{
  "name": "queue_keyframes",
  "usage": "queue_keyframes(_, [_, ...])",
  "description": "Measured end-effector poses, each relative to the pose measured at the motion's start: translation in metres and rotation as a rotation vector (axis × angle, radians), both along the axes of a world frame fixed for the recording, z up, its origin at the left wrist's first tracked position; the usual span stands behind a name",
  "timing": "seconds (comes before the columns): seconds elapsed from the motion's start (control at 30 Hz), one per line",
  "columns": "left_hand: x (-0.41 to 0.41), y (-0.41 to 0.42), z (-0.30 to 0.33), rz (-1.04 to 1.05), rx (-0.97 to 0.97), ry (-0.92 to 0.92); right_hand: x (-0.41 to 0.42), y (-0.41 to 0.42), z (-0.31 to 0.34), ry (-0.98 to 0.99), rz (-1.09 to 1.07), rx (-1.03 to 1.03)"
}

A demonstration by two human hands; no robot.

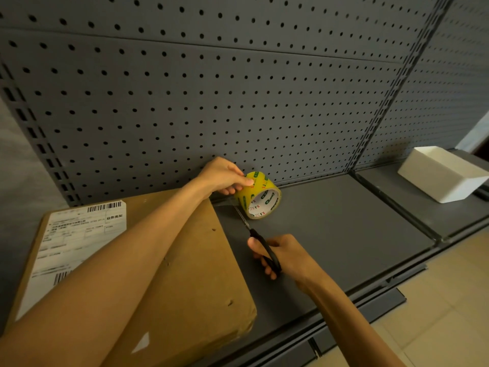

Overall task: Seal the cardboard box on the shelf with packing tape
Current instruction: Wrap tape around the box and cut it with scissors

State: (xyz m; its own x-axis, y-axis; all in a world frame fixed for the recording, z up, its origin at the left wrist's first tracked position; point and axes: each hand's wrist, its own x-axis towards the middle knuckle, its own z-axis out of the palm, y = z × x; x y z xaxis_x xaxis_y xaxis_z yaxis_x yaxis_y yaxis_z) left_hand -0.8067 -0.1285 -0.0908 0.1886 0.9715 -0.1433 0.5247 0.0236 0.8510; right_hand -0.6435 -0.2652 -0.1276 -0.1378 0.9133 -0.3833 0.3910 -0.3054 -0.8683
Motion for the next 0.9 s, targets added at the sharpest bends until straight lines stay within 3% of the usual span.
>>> queue_keyframes(0.17, [0.0, -0.002, 0.001, -0.014, -0.004, 0.015, 0.01, 0.007, 0.002, -0.217, 0.035, 0.021])
queue_keyframes(0.33, [0.0, -0.002, 0.001, -0.031, -0.005, 0.039, 0.013, 0.015, 0.004, -0.643, 0.131, 0.117])
queue_keyframes(0.43, [0.0, -0.002, 0.001, -0.028, -0.004, 0.046, 0.01, 0.017, 0.003, -0.798, 0.161, 0.18])
queue_keyframes(0.73, [0.0, -0.002, -0.001, -0.036, 0.009, 0.06, 0.0, 0.019, 0.0, -0.907, 0.142, 0.277])
queue_keyframes(0.9, [0.001, -0.001, -0.003, -0.043, 0.004, 0.058, 0.0, 0.02, -0.003, -0.84, 0.139, 0.341])
